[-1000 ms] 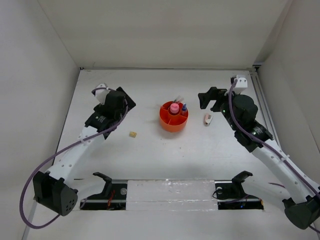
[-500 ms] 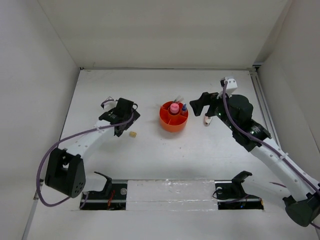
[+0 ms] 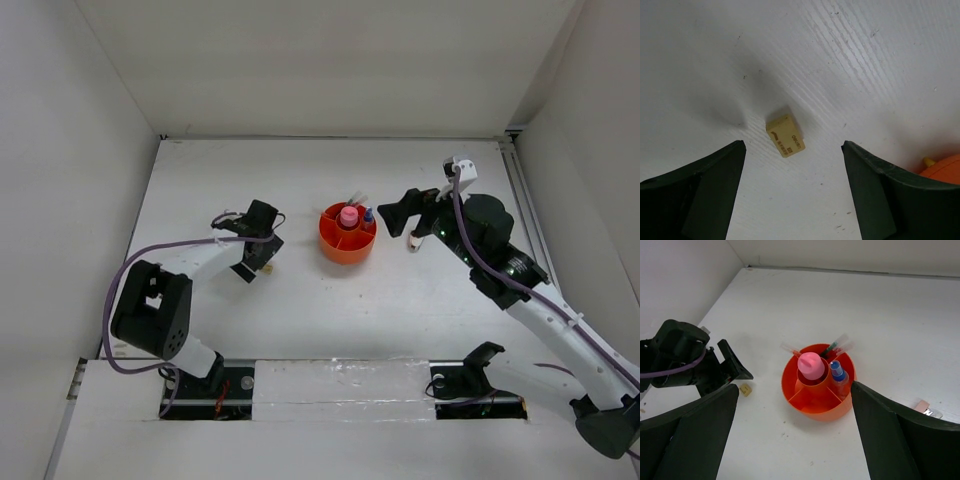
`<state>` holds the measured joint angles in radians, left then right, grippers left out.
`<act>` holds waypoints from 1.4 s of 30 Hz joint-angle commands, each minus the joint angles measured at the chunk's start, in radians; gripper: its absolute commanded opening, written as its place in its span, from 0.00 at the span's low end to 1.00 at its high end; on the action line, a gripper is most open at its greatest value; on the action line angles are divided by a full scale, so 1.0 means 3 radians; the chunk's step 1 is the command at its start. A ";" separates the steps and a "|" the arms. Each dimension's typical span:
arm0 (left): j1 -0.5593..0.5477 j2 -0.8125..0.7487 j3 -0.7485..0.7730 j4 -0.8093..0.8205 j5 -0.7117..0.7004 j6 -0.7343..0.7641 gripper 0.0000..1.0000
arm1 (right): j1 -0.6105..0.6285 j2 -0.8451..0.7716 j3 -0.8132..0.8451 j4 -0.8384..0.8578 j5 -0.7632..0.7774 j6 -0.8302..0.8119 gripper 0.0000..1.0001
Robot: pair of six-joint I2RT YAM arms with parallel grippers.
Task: Sort the stationery into containers
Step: Pick up the stationery from the center of the board.
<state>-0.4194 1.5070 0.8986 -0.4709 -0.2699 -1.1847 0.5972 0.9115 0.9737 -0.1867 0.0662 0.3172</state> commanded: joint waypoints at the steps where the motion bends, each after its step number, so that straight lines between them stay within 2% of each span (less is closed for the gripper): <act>1: -0.0003 0.0059 0.0129 -0.0143 -0.0097 -0.0193 0.74 | 0.0024 -0.0042 0.0073 0.0162 -0.0138 0.0006 1.00; 2: -0.0003 0.0125 0.0129 -0.0229 -0.0097 -0.0233 0.69 | 0.0024 -0.0078 0.0042 0.0162 -0.0169 0.0006 1.00; 6: -0.0003 0.0279 0.0246 -0.0363 -0.0164 -0.0316 0.65 | 0.0024 -0.0139 0.0011 0.0234 -0.0205 0.0037 1.00; 9: -0.0033 0.0320 0.0247 -0.0363 -0.0164 -0.0346 0.54 | 0.0024 -0.0139 0.0011 0.0265 -0.0236 0.0037 1.00; 10: -0.0034 0.0355 0.0247 -0.0363 -0.0164 -0.0382 0.48 | 0.0024 -0.0139 0.0011 0.0265 -0.0236 0.0037 1.00; 13: -0.0034 0.0397 0.0247 -0.0393 -0.0164 -0.0413 0.38 | 0.0024 -0.0139 0.0011 0.0265 -0.0236 0.0037 1.00; 14: -0.0034 0.0397 0.0247 -0.0394 -0.0164 -0.0413 0.30 | 0.0024 -0.0139 0.0011 0.0265 -0.0236 0.0037 1.00; 18: -0.0034 0.0519 0.0247 -0.0394 -0.0134 -0.0443 0.24 | 0.0024 -0.0170 0.0011 0.0265 -0.0236 0.0037 1.00; 20: -0.0034 0.0560 0.0247 -0.0394 -0.0133 -0.0443 0.12 | 0.0024 -0.0200 0.0011 0.0265 -0.0236 0.0037 1.00; 21: -0.0034 0.0601 0.0247 -0.0394 -0.0133 -0.0408 0.02 | 0.0024 -0.0201 0.0011 0.0265 -0.0236 0.0037 1.00; 25: -0.0100 0.0566 0.0343 -0.0547 -0.0373 -0.0377 0.00 | 0.0024 -0.0201 0.0042 0.0229 -0.0195 0.0037 1.00; 29: -0.0432 0.0142 0.0675 -0.0675 -0.1006 -0.0357 0.00 | 0.0024 -0.0231 0.0042 0.0229 -0.0114 0.0037 1.00; 31: -0.0616 -0.0119 0.0758 -0.0385 -0.1206 0.0040 0.00 | 0.0024 -0.0231 0.0042 0.0229 -0.0072 0.0037 1.00; 33: -0.0693 -0.0353 0.0789 -0.0079 -0.1207 0.0429 0.00 | 0.0024 -0.0231 0.0042 0.0229 -0.0042 0.0037 1.00; 34: -0.0693 -0.0431 0.0789 0.0288 -0.1146 0.0603 0.00 | 0.0024 -0.0231 0.0042 0.0193 -0.0042 0.0067 1.00; 36: -0.0693 -0.0569 0.0636 0.0714 -0.0815 0.1042 0.00 | 0.0024 -0.0231 0.0042 0.0157 -0.0042 0.0068 1.00; 42: -0.0693 -0.0907 0.0171 0.2085 0.0228 0.1438 0.00 | 0.0024 -0.0262 0.0042 0.0096 0.0025 0.0068 1.00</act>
<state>-0.6266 1.2472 1.0218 -0.0868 -0.3679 -0.8711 0.5972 0.8516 0.9688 -0.1753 0.0505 0.3305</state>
